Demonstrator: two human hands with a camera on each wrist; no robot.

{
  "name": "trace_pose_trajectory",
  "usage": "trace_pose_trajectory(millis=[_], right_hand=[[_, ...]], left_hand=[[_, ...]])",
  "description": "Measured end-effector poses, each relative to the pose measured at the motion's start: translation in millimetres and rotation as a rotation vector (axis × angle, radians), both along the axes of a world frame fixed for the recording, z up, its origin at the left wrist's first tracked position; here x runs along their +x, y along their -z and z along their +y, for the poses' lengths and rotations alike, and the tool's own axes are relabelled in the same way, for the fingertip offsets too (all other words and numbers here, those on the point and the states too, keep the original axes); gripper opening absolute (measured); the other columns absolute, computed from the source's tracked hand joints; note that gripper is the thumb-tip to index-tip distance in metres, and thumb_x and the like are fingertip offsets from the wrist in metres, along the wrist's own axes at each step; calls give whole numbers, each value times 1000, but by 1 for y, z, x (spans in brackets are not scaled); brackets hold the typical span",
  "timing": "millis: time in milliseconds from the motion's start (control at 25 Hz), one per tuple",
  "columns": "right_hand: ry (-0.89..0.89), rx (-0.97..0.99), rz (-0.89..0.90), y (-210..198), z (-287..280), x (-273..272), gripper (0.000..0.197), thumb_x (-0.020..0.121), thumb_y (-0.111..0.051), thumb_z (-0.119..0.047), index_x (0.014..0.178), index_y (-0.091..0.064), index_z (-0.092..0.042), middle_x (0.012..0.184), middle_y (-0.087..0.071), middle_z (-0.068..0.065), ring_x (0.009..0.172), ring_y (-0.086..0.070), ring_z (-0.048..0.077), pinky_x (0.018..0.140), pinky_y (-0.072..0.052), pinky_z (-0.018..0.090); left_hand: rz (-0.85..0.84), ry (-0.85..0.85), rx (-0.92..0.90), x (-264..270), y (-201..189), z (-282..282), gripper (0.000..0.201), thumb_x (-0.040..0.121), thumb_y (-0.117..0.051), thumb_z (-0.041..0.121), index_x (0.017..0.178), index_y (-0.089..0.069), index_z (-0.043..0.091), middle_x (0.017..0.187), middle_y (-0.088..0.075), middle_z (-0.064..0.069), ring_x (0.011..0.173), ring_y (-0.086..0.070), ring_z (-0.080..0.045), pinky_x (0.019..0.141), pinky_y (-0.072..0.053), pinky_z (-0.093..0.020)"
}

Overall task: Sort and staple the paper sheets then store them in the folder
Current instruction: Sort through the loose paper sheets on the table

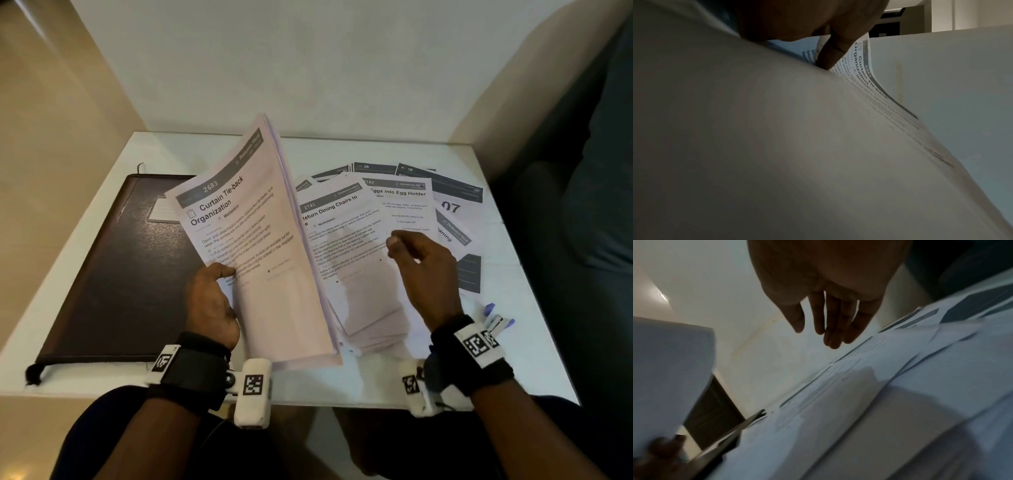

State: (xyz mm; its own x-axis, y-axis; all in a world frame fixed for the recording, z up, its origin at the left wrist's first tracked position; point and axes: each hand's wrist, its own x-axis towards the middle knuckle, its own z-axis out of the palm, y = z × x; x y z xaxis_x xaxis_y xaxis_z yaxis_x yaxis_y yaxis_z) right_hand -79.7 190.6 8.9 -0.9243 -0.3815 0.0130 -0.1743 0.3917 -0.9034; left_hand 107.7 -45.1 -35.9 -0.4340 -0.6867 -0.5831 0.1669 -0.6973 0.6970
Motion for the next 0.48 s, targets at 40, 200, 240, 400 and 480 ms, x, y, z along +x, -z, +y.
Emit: trace_pose_trajectory(millis=[40,200,240,400,480], right_hand=[[5,137,44,9,2,-15,35,95,-65,-41,124,-68,-20,119,-70,-5,108,-66,11,101,-51,47],[-35,578,42,33,0,-41,80,85,-69,-61,148,-42,-21,153,-39,7,141,-33,29,108,-40,56],[-42,638,50,37,-1,-41,86,82,-70,-63,150,-38,-21,155,-36,7,143,-30,31,106,-40,58],[-56,726,79,44,-3,-39,95,78,-73,-64,152,-32,-20,155,-33,8,142,-29,32,102,-40,59],[-59,727,74,44,-2,-40,97,77,-74,-64,152,-31,-20,154,-34,9,142,-30,32,102,-40,59]], left_hand=[[-2,2,-13,0,0,0,43,100,-51,12,141,-56,4,136,-64,-19,95,-70,-20,65,-61,-27],[22,27,22,2,-4,0,42,101,-48,12,142,-55,9,131,-67,-12,97,-70,-19,63,-61,-26],[42,35,35,3,-4,0,41,99,-48,12,139,-57,12,127,-69,-10,96,-71,-18,65,-61,-27],[97,45,43,2,-8,1,46,99,-43,12,143,-55,12,115,-70,-8,92,-71,-18,69,-62,-30],[99,44,54,3,-9,1,48,98,-45,12,144,-55,13,120,-70,-8,95,-71,-19,70,-63,-31]])
